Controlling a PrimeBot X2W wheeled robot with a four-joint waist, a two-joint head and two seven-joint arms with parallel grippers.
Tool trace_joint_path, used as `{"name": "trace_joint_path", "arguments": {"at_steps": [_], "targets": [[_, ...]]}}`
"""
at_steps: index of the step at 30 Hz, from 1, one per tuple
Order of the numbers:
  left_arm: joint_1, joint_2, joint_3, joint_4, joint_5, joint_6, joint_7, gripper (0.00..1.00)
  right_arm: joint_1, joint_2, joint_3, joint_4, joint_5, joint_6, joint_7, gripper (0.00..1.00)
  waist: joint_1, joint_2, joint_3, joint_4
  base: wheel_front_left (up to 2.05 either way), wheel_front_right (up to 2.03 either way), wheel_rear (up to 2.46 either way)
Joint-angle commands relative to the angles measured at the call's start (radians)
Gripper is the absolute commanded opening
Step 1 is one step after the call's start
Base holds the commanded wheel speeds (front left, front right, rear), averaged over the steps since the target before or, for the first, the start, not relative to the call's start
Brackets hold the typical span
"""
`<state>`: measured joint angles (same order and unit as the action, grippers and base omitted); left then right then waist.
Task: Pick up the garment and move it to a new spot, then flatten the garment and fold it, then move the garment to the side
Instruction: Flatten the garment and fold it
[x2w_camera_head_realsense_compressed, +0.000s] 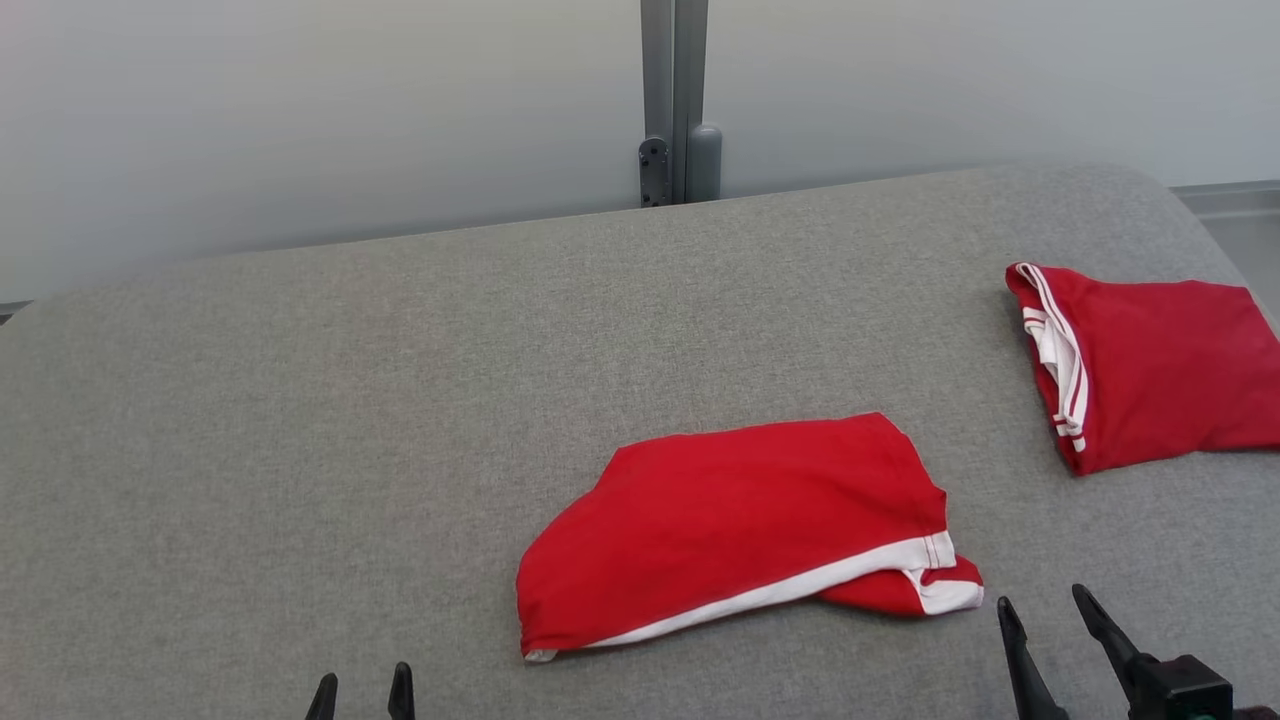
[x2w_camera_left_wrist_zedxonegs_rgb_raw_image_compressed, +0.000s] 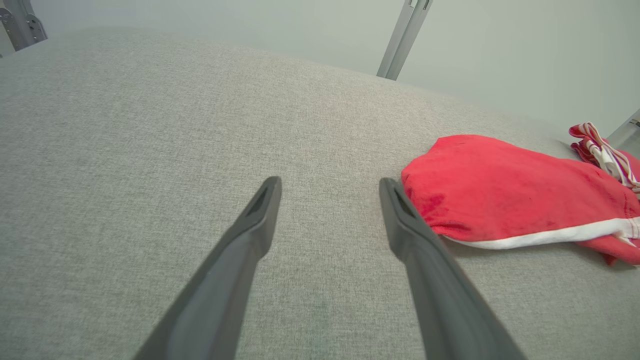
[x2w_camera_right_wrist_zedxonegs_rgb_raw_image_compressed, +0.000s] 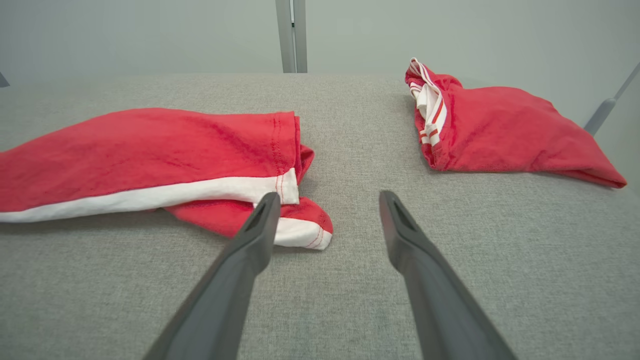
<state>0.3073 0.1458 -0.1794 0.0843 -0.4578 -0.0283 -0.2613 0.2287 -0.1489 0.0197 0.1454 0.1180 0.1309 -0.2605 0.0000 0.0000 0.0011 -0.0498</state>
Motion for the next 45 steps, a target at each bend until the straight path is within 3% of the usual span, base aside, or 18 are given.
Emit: {"name": "trace_joint_path", "arguments": {"at_steps": [1, 6, 13, 20, 45], "targets": [[0.013, -0.010, 0.009, 0.003, 0.012, -0.011, -0.004, 1.00, -0.020, -0.001, 0.002, 0.001, -0.003, 0.000, -0.005, 1.00, 0.0000, 0.0000, -0.001, 0.002, 0.00, 0.00, 0.00], [0.013, -0.027, -0.006, 0.028, 0.040, -0.055, -0.004, 1.00, -0.041, -0.011, 0.016, -0.007, -0.001, 0.000, -0.005, 1.00, 0.0000, 0.0000, 0.001, 0.003, 0.00, 0.00, 0.00], [-0.097, 0.031, -0.158, 0.042, 0.059, -0.095, 0.120, 1.00, -0.135, -0.048, 0.079, 0.008, 0.012, 0.000, 0.054, 1.00, 0.0000, 0.0000, 0.082, 0.004, 0.00, 0.00, 0.00], [-0.223, 0.074, -0.249, 0.080, 0.044, -0.102, 0.191, 1.00, -0.241, -0.056, 0.142, 0.041, 0.016, 0.000, 0.157, 1.00, 0.0000, 0.0000, 0.167, 0.007, 0.00, 0.00, 0.00], [-0.313, 0.124, -0.332, 0.148, -0.021, -0.104, 0.147, 1.00, -0.291, -0.025, 0.191, 0.092, 0.021, 0.000, 0.144, 1.00, 0.0000, 0.0000, 0.218, -0.012, 0.00, 0.00, 0.00]]}}
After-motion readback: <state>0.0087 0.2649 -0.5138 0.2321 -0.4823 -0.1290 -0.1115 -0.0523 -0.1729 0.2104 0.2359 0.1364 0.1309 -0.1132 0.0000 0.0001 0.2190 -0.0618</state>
